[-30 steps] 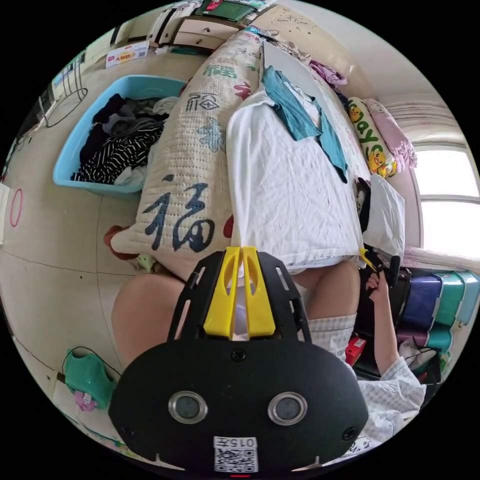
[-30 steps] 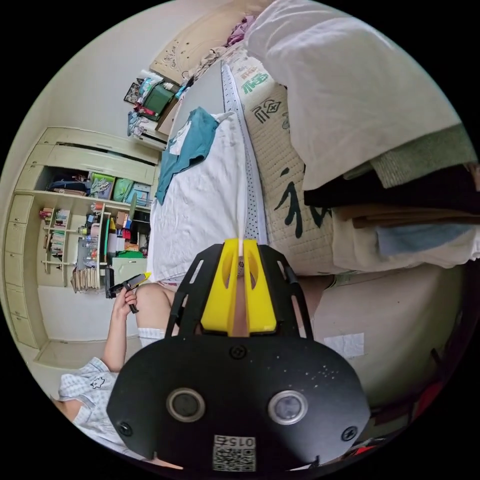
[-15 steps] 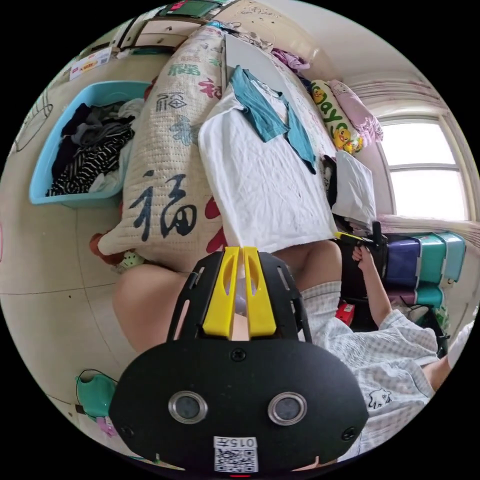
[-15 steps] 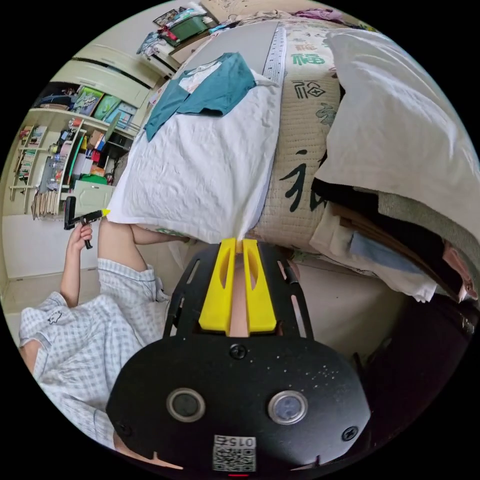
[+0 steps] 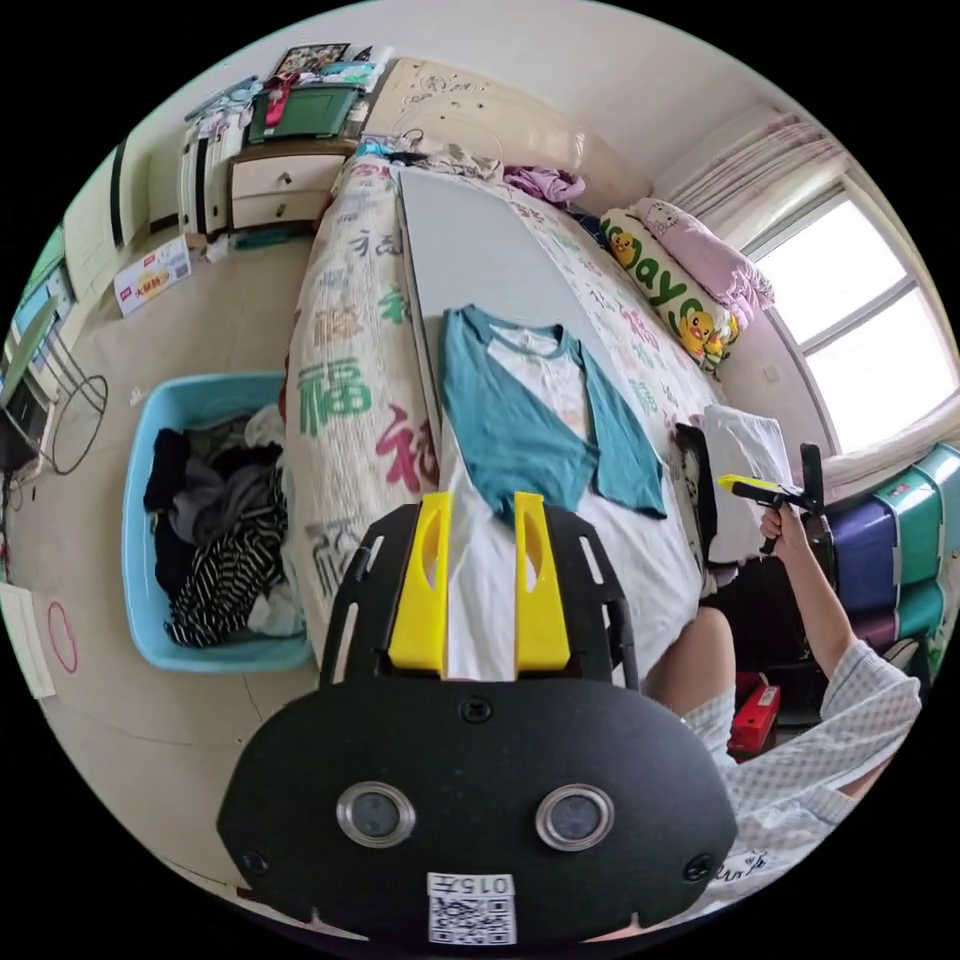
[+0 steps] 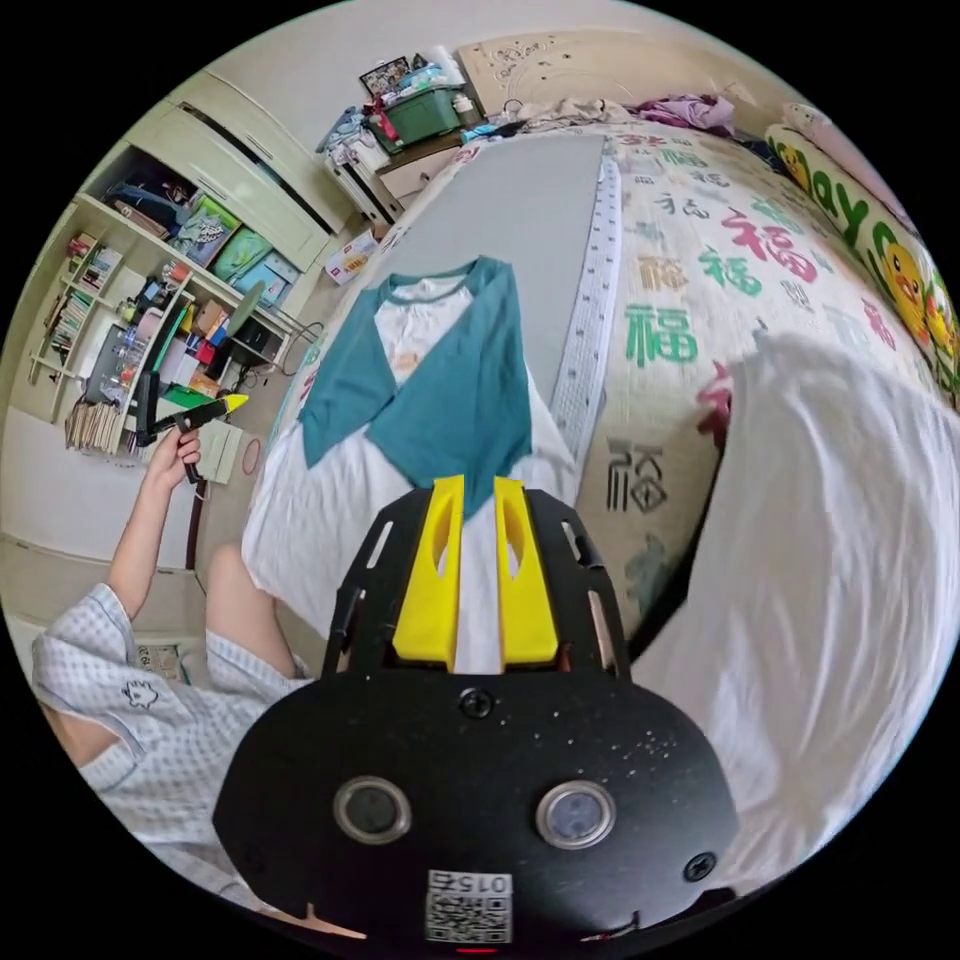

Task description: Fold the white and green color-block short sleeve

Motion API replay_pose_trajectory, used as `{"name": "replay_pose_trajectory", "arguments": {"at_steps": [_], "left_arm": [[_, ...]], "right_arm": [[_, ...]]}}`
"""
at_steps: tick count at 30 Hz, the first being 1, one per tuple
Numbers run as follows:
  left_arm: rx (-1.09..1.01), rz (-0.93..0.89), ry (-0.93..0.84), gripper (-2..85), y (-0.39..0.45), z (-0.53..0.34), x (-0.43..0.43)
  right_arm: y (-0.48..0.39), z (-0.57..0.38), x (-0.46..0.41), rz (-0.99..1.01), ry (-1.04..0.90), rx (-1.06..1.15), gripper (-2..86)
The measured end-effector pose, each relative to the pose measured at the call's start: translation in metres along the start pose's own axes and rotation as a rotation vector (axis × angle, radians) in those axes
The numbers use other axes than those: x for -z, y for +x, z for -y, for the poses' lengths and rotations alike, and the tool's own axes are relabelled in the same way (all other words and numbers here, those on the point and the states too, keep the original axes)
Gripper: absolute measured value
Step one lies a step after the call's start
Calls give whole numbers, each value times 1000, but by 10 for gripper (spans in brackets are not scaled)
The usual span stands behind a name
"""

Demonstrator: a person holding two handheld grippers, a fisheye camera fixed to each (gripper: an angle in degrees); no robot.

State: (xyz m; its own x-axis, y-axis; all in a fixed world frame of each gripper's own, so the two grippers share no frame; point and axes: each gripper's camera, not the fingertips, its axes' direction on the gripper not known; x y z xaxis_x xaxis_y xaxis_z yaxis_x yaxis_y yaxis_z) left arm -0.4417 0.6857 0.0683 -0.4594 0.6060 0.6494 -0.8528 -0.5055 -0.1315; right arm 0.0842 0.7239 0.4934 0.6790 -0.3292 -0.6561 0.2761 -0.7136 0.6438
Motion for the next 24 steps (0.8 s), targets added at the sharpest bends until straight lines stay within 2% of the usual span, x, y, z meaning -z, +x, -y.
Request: {"name": "replay_pose_trajectory", "arguments": {"at_steps": [3,8,12,16,18,21,24], "left_arm": [[20,-3,9,110,-1,64,-36],[90,24,12,116,-20,140,-107],[62,3,37,125,-26,164,-139],[18,51,0,120,-25,173,-163],[-4,65,-1,105,-25,173,-167],[-52,118,-33,54,-23,171,-171],[-90,92,-15,5,-20,164,-167]], "right_arm": [[-5,77,-31,-5,35,32,89],[13,178,-97,19,83,-42,110],[26,216,-143,-49,38,-61,115],[22,235,-175,-110,6,34,118],[18,238,-182,-91,4,66,105],[8,238,-192,-126,-11,124,41],[5,235,-193,-142,-34,122,0]]}}
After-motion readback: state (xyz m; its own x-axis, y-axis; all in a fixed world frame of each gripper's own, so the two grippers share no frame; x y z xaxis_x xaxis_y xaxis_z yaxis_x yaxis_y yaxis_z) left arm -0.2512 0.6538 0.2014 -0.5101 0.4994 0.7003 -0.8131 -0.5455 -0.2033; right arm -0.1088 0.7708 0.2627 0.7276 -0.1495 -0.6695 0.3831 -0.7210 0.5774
